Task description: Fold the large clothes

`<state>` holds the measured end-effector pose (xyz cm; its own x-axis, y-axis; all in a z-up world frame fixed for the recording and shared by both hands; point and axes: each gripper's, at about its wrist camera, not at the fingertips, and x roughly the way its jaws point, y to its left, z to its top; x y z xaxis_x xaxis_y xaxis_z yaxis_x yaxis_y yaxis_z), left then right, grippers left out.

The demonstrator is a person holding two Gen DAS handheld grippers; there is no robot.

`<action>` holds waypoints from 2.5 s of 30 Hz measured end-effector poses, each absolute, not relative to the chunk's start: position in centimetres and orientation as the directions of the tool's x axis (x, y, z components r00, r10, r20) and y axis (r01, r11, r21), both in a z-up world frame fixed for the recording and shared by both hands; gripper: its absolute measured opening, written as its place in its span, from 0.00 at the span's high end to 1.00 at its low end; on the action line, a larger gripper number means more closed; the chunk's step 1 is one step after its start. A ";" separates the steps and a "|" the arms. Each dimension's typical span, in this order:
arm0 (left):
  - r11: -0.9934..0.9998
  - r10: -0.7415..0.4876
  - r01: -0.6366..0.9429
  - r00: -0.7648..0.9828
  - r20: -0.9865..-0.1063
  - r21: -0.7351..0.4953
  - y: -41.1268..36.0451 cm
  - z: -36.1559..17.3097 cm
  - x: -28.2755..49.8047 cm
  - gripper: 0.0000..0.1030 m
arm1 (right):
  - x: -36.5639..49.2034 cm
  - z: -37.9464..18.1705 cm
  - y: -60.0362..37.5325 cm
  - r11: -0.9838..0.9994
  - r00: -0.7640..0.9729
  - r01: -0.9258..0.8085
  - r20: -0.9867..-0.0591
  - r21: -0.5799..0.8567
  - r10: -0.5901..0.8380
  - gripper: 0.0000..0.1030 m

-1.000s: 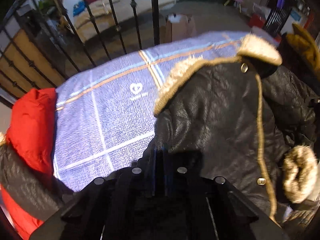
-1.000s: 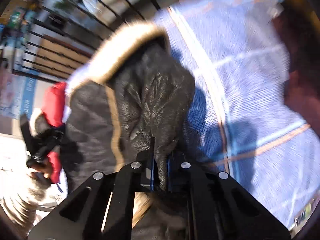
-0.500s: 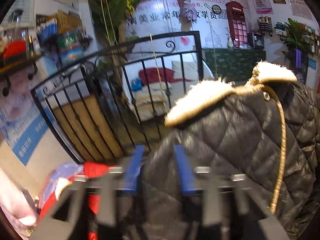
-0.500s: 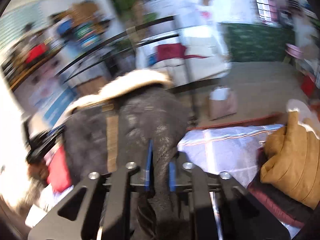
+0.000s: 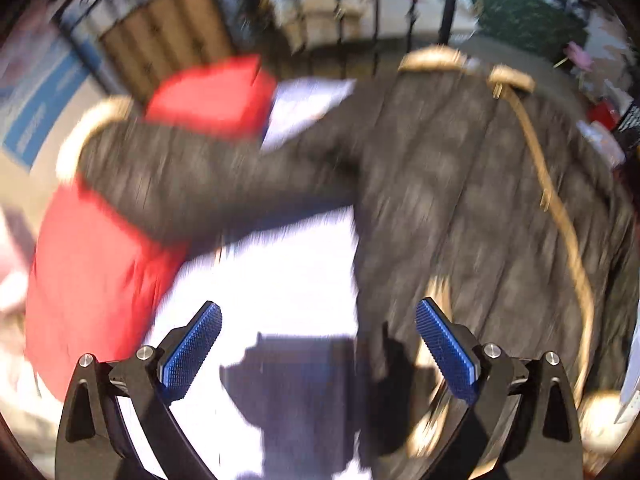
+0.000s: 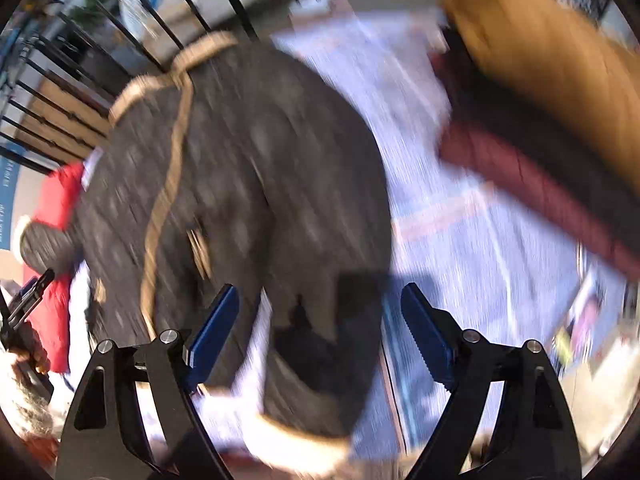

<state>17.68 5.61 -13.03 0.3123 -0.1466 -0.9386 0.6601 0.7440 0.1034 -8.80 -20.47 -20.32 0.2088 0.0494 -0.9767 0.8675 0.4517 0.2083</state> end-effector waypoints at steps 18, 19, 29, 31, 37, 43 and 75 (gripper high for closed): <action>0.744 -0.229 0.655 0.059 -0.972 -0.135 5.2 -18.9 9.5 0.76 | -8.1 -30.0 -13.1 0.527 -0.089 0.849 -0.970 0.044 0.224 0.23; 0.742 -0.249 0.653 0.062 -0.966 -0.150 5.6 -17.9 9.5 0.77 | -9.3 -30.0 -13.2 0.471 0.014 0.869 -0.960 0.151 0.281 0.53; 0.708 -0.340 0.699 0.213 -0.916 -0.100 4.6 -10.8 14.0 0.77 | -14.1 -16.0 -26.1 0.440 -0.239 0.803 -0.894 -0.402 -0.380 0.82; 0.709 -0.340 0.698 0.213 -0.916 -0.100 4.4 -10.6 14.1 0.77 | -14.4 -14.6 -28.3 0.361 -0.276 0.835 -0.884 -0.415 -0.377 0.82; 0.712 -0.322 0.697 0.213 -0.922 -0.088 4.8 -10.5 13.9 0.77 | -10.1 -16.9 -25.5 0.539 -0.104 0.803 -0.951 -0.254 -0.292 0.73; 0.702 -0.330 0.705 0.195 -0.923 -0.102 4.9 -10.5 14.3 0.76 | -17.3 -16.5 -30.4 0.370 -0.347 0.809 -0.879 -0.457 -0.327 0.24; 0.640 -0.302 0.763 0.136 -0.944 -0.095 6.9 -11.2 10.6 0.79 | -14.1 -15.2 -20.6 0.635 0.337 0.620 -0.887 0.461 0.315 0.88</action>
